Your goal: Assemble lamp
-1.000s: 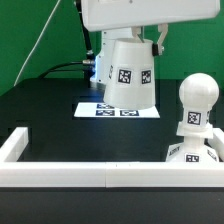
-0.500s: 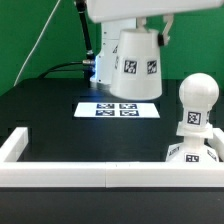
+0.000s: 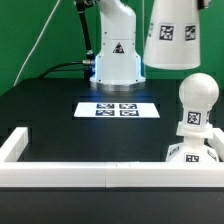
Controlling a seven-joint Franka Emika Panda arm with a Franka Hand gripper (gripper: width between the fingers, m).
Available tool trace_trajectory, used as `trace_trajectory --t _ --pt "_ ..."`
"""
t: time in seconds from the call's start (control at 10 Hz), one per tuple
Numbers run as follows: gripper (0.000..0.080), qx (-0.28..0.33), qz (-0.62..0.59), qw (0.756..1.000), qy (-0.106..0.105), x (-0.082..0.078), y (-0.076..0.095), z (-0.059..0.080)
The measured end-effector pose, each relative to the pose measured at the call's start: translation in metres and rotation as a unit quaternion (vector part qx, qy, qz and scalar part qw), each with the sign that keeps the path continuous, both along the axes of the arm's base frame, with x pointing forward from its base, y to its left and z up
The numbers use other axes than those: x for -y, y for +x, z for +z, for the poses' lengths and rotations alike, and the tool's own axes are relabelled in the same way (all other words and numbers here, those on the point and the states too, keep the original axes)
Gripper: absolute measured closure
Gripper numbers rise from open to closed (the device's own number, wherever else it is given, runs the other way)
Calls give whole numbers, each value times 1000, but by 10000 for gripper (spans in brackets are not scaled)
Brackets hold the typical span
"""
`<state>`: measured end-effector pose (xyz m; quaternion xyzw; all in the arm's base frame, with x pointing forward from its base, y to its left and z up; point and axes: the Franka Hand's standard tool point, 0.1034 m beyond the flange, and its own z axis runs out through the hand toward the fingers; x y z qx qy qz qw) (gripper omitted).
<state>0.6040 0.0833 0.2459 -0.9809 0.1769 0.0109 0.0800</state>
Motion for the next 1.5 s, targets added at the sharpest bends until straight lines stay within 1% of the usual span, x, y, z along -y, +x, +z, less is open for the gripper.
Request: trace_trajectory --t 0.1,0.2,0.3,0.4,0.5,0.8,1.1,1.3,1.5 --pt "755 1 -8 1000 0 -10 6 -3" --pt "755 3 -6 1000 -2 -18 9 -12" --pt "755 -2 -1 1000 -4 -24 8 -23" --pt "755 0 1 1000 -5 -27 8 -30" --pt "755 2 2 1000 -8 -30 8 -41" --pt "755 2 5 1000 -13 -35 7 -69" --pt "755 -5 7 1000 -17 -35 5 -90" --pt "755 -9 10 1000 -18 -32 3 -96" --pt "755 -9 12 1000 -18 -32 3 -97"
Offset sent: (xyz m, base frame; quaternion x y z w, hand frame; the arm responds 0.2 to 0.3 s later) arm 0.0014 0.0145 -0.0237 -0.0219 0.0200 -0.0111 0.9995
